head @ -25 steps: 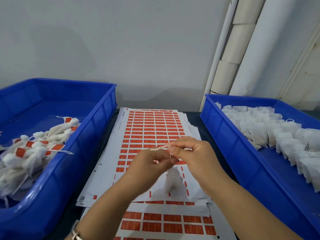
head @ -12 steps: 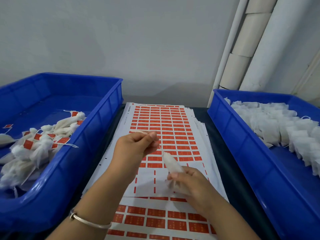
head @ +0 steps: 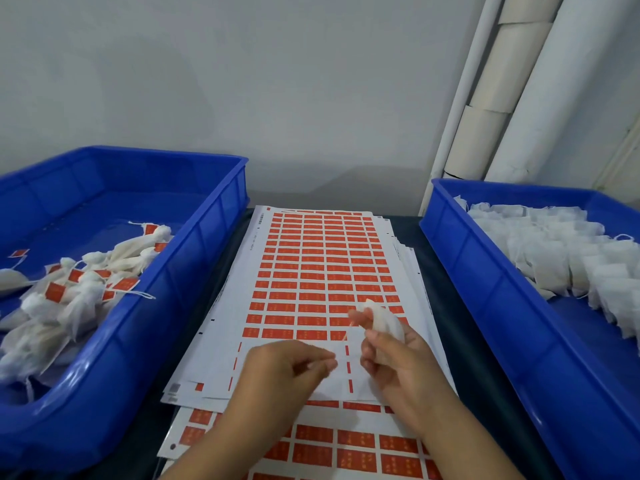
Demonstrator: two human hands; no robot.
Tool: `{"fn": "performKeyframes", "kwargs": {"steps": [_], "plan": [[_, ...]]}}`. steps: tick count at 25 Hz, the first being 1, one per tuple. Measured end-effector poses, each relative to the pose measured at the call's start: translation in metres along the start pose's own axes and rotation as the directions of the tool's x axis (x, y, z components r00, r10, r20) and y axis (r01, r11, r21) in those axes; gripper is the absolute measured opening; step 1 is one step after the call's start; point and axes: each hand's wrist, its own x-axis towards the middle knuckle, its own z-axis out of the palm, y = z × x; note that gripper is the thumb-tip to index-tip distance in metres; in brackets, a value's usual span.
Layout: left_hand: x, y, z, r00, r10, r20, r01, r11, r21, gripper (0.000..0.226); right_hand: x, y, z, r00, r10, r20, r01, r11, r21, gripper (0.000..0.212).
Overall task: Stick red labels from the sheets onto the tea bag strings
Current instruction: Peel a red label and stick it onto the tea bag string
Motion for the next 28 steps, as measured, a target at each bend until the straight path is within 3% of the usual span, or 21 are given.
{"fn": "performKeyframes", "kwargs": {"steps": [2, 5, 8, 11, 13, 16, 19, 21, 26, 28], "plan": [[0.002, 0.005, 0.0, 0.987, 0.103, 0.122, -0.121, 0.982, 0.149, 0.02, -0.002, 0.0, 0.001, 0.999, -0.038, 0.022, 0.044, 0.94, -0.34, 0.028], [0.01, 0.011, 0.0, 0.963, 0.266, 0.043, -0.269, 0.943, 0.196, 0.019, -0.001, -0.001, 0.003, 0.997, -0.055, 0.055, 0.077, 0.781, -0.62, 0.034], [0.024, 0.021, 0.002, 0.948, 0.317, 0.016, -0.317, 0.943, 0.102, 0.015, 0.002, -0.004, 0.008, 0.986, -0.03, 0.167, 0.121, 0.812, -0.571, 0.031], [0.038, 0.025, 0.004, 0.972, 0.234, 0.015, -0.23, 0.964, -0.137, 0.015, 0.006, -0.007, 0.011, 0.975, -0.065, 0.214, 0.17, 0.836, -0.522, 0.027], [0.043, 0.02, 0.004, 0.983, 0.181, -0.035, -0.185, 0.961, -0.204, 0.014, 0.008, -0.007, 0.011, 0.969, -0.103, 0.223, 0.208, 0.824, -0.526, 0.025], [0.043, 0.016, 0.01, 0.995, 0.093, -0.04, -0.101, 0.936, -0.337, 0.011, 0.011, -0.004, 0.013, 0.954, -0.155, 0.256, 0.274, 0.796, -0.54, 0.039], [0.044, 0.013, 0.017, 0.996, -0.017, -0.089, -0.025, 0.893, -0.449, 0.01, 0.014, 0.004, 0.015, 0.944, -0.287, 0.163, 0.329, 0.792, -0.514, 0.027], [0.043, 0.012, 0.021, 0.994, -0.06, -0.091, 0.012, 0.891, -0.453, 0.012, 0.016, 0.007, 0.013, 0.927, -0.362, 0.097, 0.359, 0.784, -0.506, 0.031], [0.041, 0.013, 0.028, 0.989, -0.134, -0.066, 0.083, 0.862, -0.5, 0.018, 0.014, 0.016, 0.014, 0.825, -0.557, 0.102, 0.439, 0.515, -0.736, 0.038], [0.041, 0.013, 0.031, 0.981, -0.182, -0.069, 0.122, 0.849, -0.514, 0.02, 0.015, 0.021, 0.013, 0.727, -0.674, 0.129, 0.481, 0.366, -0.796, 0.027]]}}
